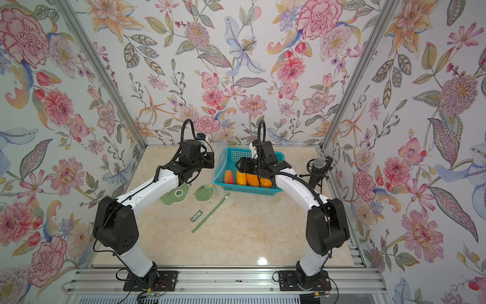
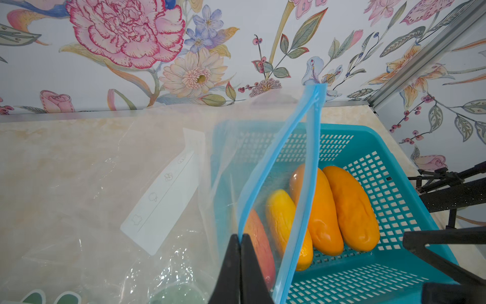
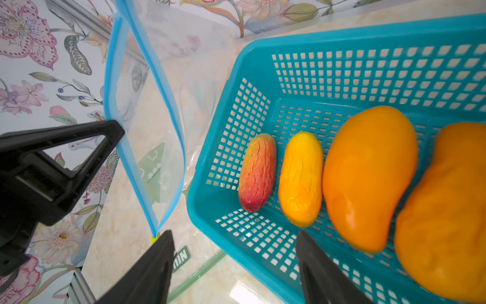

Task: Place the mango in a zip-top bag and seal the zipper
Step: Pick up the mango from the basket.

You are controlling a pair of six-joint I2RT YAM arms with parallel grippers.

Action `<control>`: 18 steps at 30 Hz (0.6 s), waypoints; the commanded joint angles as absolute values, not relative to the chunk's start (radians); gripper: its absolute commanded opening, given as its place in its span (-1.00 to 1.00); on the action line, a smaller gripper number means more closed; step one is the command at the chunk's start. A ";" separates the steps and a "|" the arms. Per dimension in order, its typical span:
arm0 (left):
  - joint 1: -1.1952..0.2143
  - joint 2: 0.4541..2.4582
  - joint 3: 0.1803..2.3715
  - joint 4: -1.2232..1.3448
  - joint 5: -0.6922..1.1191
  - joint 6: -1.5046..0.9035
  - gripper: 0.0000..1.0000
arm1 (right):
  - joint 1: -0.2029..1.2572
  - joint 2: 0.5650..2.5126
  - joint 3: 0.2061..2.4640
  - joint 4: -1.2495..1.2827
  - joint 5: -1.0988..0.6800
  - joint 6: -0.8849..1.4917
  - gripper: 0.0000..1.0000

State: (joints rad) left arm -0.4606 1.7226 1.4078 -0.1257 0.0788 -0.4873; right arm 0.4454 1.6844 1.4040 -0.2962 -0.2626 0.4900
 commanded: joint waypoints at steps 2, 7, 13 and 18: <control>-0.449 1.720 1.419 -0.104 0.095 -0.510 -1.00 | 0.420 1.728 1.398 -0.375 -0.143 0.498 0.43; -0.443 1.690 1.385 -0.101 0.086 -0.513 -1.00 | 0.411 1.855 1.486 -0.442 -0.062 0.466 0.48; -0.434 1.638 1.321 -0.083 0.068 -0.522 -1.00 | 0.405 1.994 1.608 -0.523 0.029 0.451 0.59; -0.428 1.607 1.285 -0.075 0.060 -0.528 -1.00 | 0.406 2.072 1.672 -0.560 0.070 0.449 0.67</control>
State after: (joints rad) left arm -0.4416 1.6474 1.3041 -0.0994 0.0746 -0.4988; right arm 0.4099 2.0426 1.6295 -0.5011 0.0135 0.4603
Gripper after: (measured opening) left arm 0.042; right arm 0.830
